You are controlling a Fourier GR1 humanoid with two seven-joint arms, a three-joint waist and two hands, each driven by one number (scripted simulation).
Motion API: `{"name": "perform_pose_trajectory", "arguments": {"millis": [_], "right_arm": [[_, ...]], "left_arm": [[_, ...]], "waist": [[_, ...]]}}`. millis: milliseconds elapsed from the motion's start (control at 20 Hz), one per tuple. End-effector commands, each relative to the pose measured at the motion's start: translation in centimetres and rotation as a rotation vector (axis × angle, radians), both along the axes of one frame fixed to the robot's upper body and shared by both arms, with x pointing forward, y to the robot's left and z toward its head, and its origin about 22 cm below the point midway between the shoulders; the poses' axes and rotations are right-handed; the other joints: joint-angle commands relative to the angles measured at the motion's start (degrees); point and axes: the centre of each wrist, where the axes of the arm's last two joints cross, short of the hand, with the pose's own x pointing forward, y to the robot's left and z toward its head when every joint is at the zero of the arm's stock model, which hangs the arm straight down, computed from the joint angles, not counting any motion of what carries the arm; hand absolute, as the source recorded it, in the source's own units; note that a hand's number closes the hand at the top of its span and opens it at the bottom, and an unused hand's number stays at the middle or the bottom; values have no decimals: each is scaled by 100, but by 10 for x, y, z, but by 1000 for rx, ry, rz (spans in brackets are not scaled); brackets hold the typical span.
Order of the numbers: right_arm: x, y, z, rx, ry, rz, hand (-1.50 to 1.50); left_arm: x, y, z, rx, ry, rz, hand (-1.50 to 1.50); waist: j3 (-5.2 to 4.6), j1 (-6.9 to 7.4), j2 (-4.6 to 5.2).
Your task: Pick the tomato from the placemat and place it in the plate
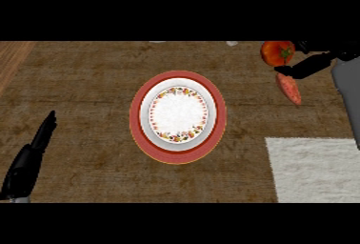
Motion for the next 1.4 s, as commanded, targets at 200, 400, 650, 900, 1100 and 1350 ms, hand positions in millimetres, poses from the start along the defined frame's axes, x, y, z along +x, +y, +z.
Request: {"name": "perform_pose_trajectory", "arguments": {"millis": [200,400,650,900,1100,1350], "right_arm": [[-8,89,10,64,58,140,150],[-19,143,27,34,123,179,150],[-22,192,0,-22,196,155,150],[-36,234,-37,-128,249,169,150],[-32,255,-50,-162,292,147,150],[-29,245,-82,-46,499,104,150]], "left_arm": [[3,7,-4,-1,-2,17,0],[4,-2,7,8,-8,13,0],[-3,8,6,-4,-5,5,0],[3,12,11,4,-20,4,0],[5,-17,11,11,-21,-17,0],[4,-9,-4,-5,-12,-27,0]], "waist": [[-4,-115,-18],[-3,-110,-30],[-3,-41,2],[-3,-23,8],[-1,77,26],[-4,150,57]]}}
